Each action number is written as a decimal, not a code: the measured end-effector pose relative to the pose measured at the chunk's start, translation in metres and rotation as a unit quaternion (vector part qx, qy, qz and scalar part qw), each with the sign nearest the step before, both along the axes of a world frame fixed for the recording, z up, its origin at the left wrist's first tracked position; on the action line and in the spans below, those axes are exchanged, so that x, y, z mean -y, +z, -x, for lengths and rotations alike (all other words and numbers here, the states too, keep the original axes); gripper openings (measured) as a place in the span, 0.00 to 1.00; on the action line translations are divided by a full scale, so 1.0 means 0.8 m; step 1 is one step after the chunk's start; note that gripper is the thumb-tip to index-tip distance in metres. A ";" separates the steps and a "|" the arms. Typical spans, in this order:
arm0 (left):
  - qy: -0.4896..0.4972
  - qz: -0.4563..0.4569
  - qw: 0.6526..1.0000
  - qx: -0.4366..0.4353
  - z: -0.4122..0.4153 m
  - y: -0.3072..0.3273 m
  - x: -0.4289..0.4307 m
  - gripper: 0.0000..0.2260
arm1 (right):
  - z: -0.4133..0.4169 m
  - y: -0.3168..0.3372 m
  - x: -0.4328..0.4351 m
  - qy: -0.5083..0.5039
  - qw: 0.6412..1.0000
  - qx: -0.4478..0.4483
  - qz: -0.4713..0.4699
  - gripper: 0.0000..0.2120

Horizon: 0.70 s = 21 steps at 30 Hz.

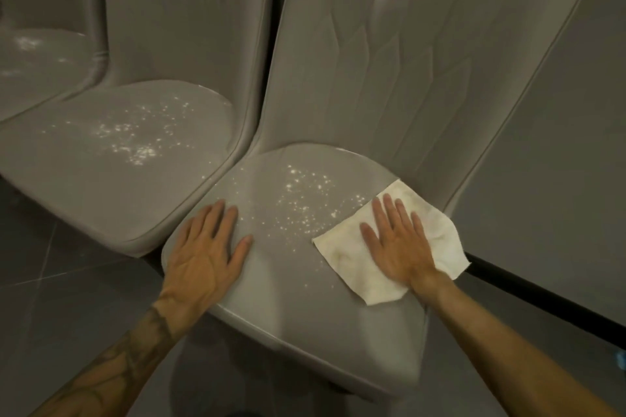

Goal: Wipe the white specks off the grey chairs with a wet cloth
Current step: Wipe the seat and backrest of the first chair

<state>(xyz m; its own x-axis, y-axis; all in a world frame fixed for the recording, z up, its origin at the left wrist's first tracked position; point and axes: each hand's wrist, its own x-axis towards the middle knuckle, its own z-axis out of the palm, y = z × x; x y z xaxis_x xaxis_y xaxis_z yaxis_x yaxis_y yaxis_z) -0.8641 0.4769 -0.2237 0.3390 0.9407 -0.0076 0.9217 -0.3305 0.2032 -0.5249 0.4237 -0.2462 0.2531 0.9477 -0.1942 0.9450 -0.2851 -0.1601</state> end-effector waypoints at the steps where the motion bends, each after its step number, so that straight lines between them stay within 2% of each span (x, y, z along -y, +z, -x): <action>1: 0.004 -0.011 1.000 0.005 0.001 -0.004 0.000 0.37 | -0.004 0.003 -0.013 -0.001 1.000 -0.002 -0.002 0.34; 4: 0.021 -0.033 0.999 0.012 0.004 -0.011 -0.004 0.35 | 0.004 0.004 -0.020 0.003 1.000 -0.001 -0.022 0.33; 10: 0.040 -0.046 0.997 0.055 0.001 -0.016 -0.007 0.36 | 0.034 -0.021 0.050 0.072 0.995 -0.045 -0.048 0.38; 17: 0.046 -0.071 0.994 0.074 0.001 -0.027 -0.008 0.33 | 0.007 -0.001 -0.017 0.005 0.998 -0.005 -0.065 0.32; 21: 0.047 -0.071 0.993 0.085 0.000 -0.025 -0.006 0.34 | 0.026 -0.009 0.027 -0.055 0.997 -0.009 -0.055 0.42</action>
